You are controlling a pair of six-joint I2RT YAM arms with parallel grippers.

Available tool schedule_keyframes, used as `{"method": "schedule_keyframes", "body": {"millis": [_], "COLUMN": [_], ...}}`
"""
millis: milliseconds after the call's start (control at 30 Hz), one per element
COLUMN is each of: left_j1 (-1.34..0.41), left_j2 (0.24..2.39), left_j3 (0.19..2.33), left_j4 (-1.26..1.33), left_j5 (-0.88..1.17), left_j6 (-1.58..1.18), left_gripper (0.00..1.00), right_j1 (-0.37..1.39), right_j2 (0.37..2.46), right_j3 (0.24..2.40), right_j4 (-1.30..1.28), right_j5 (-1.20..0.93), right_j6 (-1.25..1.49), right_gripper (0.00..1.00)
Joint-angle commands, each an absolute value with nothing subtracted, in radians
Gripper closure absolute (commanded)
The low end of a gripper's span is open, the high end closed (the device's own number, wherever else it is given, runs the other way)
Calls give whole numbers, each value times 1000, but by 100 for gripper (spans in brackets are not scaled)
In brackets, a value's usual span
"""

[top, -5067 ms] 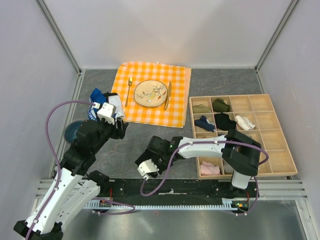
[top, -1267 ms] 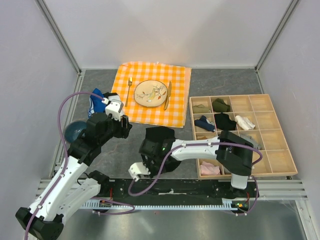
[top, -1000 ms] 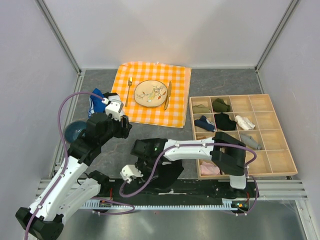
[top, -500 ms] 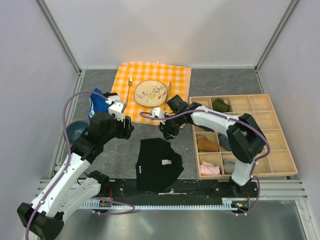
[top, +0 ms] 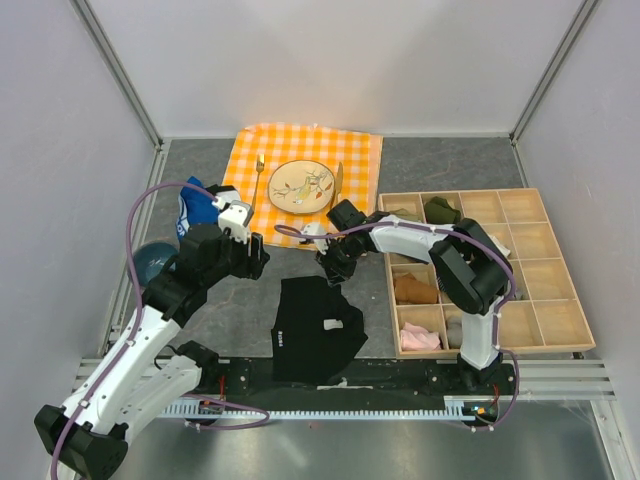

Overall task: Roll the underwear
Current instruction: Flatten out the underwear at the center of the board.

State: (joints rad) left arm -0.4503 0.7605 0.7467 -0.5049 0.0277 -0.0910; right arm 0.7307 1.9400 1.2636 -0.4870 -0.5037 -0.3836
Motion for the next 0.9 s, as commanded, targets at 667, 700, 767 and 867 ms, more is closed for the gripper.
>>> {"method": "schedule_keyframes", "body": {"millis": [667, 700, 767, 867], "left_j1": [-453, -453, -451, -451], "left_j2": [1204, 1215, 1241, 1291], "left_j3": [736, 735, 732, 755], "left_j4": [-345, -336, -308, -305], "left_j5": [416, 426, 451, 474], "left_j6": [357, 397, 425, 456], "left_gripper": [33, 33, 32, 32], "right_j1": [703, 701, 698, 689], "right_j2": [1790, 1792, 1802, 1822], "right_j3": [1312, 1312, 1308, 1308], "right_j4": [-479, -480, -479, -477], "right_j5": [-594, -606, -615, -626], "right_j6": [-394, -394, -384, -370], "right_gripper": [100, 99, 98, 98]}}
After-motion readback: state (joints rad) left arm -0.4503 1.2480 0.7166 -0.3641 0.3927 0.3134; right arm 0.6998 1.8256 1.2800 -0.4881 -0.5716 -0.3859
